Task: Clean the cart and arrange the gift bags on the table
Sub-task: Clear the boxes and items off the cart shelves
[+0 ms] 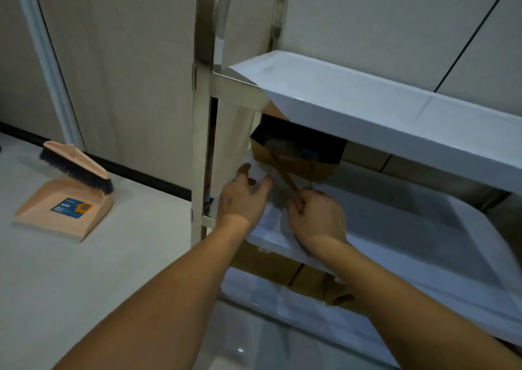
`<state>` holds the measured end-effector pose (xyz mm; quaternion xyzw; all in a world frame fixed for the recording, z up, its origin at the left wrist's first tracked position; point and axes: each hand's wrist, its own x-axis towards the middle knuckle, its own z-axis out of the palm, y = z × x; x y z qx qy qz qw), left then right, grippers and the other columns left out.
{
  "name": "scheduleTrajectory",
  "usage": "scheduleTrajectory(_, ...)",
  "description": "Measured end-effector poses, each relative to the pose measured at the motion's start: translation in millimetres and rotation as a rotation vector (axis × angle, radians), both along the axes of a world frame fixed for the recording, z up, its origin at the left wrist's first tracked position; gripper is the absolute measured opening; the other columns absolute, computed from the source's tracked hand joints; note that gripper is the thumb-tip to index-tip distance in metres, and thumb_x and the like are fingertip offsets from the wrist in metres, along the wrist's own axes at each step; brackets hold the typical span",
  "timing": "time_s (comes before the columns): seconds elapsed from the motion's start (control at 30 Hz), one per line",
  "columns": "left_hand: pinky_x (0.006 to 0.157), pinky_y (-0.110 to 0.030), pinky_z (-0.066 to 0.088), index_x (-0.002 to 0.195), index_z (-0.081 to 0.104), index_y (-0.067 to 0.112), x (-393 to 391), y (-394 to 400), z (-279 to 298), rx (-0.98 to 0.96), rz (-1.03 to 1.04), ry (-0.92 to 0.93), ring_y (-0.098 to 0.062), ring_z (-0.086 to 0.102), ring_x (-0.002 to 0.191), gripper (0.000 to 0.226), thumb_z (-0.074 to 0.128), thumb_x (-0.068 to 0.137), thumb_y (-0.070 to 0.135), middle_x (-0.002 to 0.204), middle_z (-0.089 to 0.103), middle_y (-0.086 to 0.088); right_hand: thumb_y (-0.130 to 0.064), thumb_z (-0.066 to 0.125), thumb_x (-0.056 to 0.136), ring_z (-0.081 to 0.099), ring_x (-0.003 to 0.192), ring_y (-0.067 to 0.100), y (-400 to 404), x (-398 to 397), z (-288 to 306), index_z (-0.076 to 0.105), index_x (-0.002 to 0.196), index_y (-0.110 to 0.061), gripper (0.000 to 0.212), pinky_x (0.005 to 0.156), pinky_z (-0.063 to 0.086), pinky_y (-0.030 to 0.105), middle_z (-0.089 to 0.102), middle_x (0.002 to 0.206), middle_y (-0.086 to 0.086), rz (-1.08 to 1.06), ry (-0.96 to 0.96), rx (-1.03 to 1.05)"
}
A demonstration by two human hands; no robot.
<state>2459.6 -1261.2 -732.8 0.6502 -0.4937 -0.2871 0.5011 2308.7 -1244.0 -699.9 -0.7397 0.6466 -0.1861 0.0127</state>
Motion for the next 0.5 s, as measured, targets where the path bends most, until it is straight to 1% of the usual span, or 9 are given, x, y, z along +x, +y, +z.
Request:
scheduleTrajectory(0.07, 0.083, -0.046, 0.062, 0.156, 0.026, 0.038, -0.1, 0.2, 9.1, 0.046, -0.002, 0.456, -0.027, 0.071, 0.1, 0.077, 0.064, 0.091, 0.057, 0.13, 0.064, -0.008, -0.035, 0.052, 0.1, 0.059, 0.075, 0.025, 13.6, -0.7, 5.7, 0.049, 0.094, -0.024, 0.013, 0.063, 0.041, 0.033, 0.057, 0.08, -0.001, 0.013, -0.058, -0.051)
scheduleTrajectory(0.1, 0.079, -0.046, 0.063, 0.154, 0.027, 0.041, -0.3, 1.0, 12.9, 0.062, 0.008, 0.597, -0.028, 0.073, 0.095, 0.074, 0.067, 0.093, 0.047, 0.128, 0.065, -0.009, -0.031, 0.055, 0.098, 0.058, 0.071, 0.025, 19.0, -0.8, 6.4, 0.051, 0.103, -0.023, 0.01, 0.062, 0.044, 0.034, 0.059, 0.08, 0.0, 0.05, -0.102, -0.1)
scheduleTrajectory(0.13, 0.077, -0.045, 0.064, 0.15, 0.033, 0.041, -1.4, 0.8, 15.1, 0.072, 0.037, 0.64, -0.027, 0.075, 0.09, 0.066, 0.068, 0.095, 0.036, 0.125, 0.066, -0.01, -0.026, 0.057, 0.097, 0.058, 0.068, 0.024, 22.9, -0.1, 6.2, 0.053, 0.112, -0.022, 0.016, 0.061, 0.047, 0.035, 0.062, 0.08, 0.002, 0.085, -0.132, -0.144)
scheduleTrajectory(0.2, 0.075, -0.044, 0.064, 0.13, 0.05, 0.037, -4.2, -0.5, 14.8, 0.072, 0.126, 0.63, -0.024, 0.076, 0.082, 0.041, 0.066, 0.097, 0.019, 0.117, 0.068, -0.01, -0.024, 0.057, 0.097, 0.059, 0.067, 0.023, 25.5, 0.2, 7.9, 0.054, 0.124, -0.022, 0.027, 0.06, 0.05, 0.036, 0.064, 0.081, 0.003, 0.126, -0.142, -0.165)
scheduleTrajectory(0.23, 0.074, -0.044, 0.064, 0.119, 0.053, 0.036, -6.1, -1.1, 13.5, 0.066, 0.168, 0.626, -0.023, 0.076, 0.079, 0.033, 0.064, 0.097, 0.015, 0.112, 0.069, -0.011, -0.026, 0.055, 0.098, 0.059, 0.068, 0.022, 25.4, 0.3, 10.2, 0.052, 0.129, -0.024, 0.03, 0.06, 0.049, 0.035, 0.065, 0.082, 0.003, 0.135, -0.12, -0.154)
scheduleTrajectory(0.3, 0.072, -0.045, 0.064, 0.106, 0.054, 0.035, -9.5, -0.9, 10.2, 0.052, 0.209, 0.629, -0.023, 0.076, 0.076, 0.027, 0.063, 0.096, 0.012, 0.104, 0.07, -0.011, -0.033, 0.049, 0.101, 0.062, 0.074, 0.023, 22.7, -0.1, 13.6, 0.047, 0.138, -0.029, 0.037, 0.063, 0.05, 0.035, 0.067, 0.088, 0.003, 0.132, -0.016, -0.063)
scheduleTrajectory(0.4, 0.07, -0.044, 0.064, 0.097, 0.054, 0.038, -13.1, -4.4, 5.6, 0.042, 0.239, 0.562, -0.024, 0.075, 0.077, 0.026, 0.064, 0.094, 0.014, 0.098, 0.07, -0.011, -0.041, 0.043, 0.103, 0.064, 0.088, 0.028, 15.1, -1.1, 14.1, 0.038, 0.147, -0.032, 0.044, 0.069, 0.049, 0.035, 0.068, 0.102, 0.007, 0.14, 0.126, 0.059)
scheduleTrajectory(0.47, 0.071, -0.044, 0.064, 0.097, 0.055, 0.039, -16.8, -4.2, 3.2, 0.044, 0.255, 0.538, -0.027, 0.074, 0.083, 0.025, 0.064, 0.091, 0.017, 0.095, 0.07, -0.01, -0.044, 0.048, 0.102, 0.064, 0.096, 0.029, 6.6, -0.5, 10.9, 0.035, 0.148, -0.031, 0.049, 0.071, 0.049, 0.034, 0.067, 0.111, 0.006, 0.163, 0.121, 0.091)
scheduleTrajectory(0.5, 0.073, -0.044, 0.064, 0.097, 0.055, 0.04, -18.3, -3.2, 2.6, 0.05, 0.267, 0.512, -0.029, 0.073, 0.086, 0.024, 0.063, 0.09, 0.019, 0.094, 0.07, -0.008, -0.044, 0.052, 0.1, 0.064, 0.098, 0.028, 1.4, -0.4, 9.1, 0.036, 0.146, -0.03, 0.051, 0.072, 0.049, 0.033, 0.066, 0.114, 0.005, 0.18, 0.067, 0.112)
